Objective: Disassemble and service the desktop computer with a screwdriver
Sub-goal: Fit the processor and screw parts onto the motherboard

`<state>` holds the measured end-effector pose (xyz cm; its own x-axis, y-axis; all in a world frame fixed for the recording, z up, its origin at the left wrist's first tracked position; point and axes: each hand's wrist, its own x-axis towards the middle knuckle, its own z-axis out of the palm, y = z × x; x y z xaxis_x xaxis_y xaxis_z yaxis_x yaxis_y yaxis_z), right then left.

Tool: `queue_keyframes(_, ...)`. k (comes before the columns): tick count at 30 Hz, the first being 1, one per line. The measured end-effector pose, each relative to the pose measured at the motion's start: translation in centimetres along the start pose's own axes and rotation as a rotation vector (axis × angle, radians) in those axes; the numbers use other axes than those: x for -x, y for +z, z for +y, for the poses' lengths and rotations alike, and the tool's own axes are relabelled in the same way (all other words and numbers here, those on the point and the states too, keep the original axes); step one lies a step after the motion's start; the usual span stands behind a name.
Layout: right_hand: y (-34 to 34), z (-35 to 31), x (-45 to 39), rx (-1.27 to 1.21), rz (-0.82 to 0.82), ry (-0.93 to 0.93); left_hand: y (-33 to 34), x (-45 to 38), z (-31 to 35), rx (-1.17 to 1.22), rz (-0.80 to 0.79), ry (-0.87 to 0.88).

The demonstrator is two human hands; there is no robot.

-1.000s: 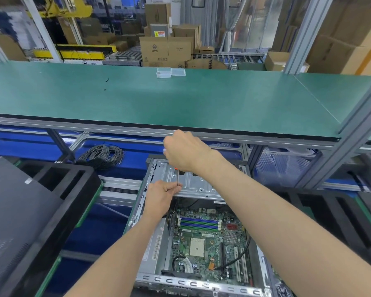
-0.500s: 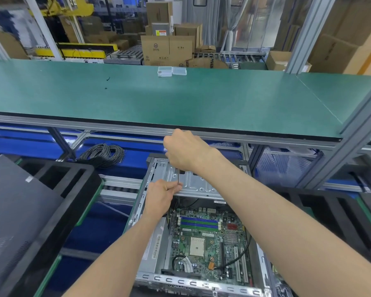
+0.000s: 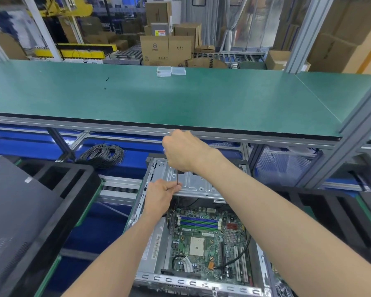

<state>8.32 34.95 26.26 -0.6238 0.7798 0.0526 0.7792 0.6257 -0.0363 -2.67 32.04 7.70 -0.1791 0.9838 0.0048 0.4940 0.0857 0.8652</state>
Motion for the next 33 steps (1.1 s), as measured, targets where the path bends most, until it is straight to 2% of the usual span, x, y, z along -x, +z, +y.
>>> queue_keyframes(3, -1.1, 0.4, 0.2, -0.105, -0.1, -0.068, -0.1, 0.1, 0.1, -0.009, 0.002, 0.01)
queue_keyframes(6, -0.8, 0.9, 0.5, -0.172, -0.052, -0.064, -0.1, 0.1, 0.2, -0.015, 0.0, 0.016)
queue_keyframes(9, 0.4, 0.8, 0.5, 0.016, 0.033, 0.072, 0.0, 0.1, 0.2, -0.009, 0.018, 0.011)
queue_keyframes(11, 0.8, 0.5, 0.2, 0.098, 0.073, 0.073, 0.0, 0.0, 0.1, -0.009, 0.013, 0.001)
queue_keyframes(16, -0.1, 0.8, 0.0, -0.133, -0.038, -0.063, -0.1, 0.1, 0.1, -0.019, 0.015, 0.032)
queue_keyframes(19, -0.6, 1.5, 0.5, -0.268, -0.065, -0.044, -0.1, 0.1, 0.2, -0.031, 0.006, 0.026)
queue_keyframes(24, 1.0, 1.3, 0.5, -0.054, 0.073, 0.064, 0.0, 0.0, 0.1, -0.004, 0.015, 0.022)
queue_keyframes(28, 2.0, 1.9, 0.2, -0.314, 0.115, 0.031, 0.1, -0.2, -0.2, 0.003, -0.007, 0.01)
queue_keyframes(33, 5.4, 2.5, 2.0, -0.67, 0.212, 0.192, 0.1, -0.2, -0.3, -0.001, 0.002, 0.015)
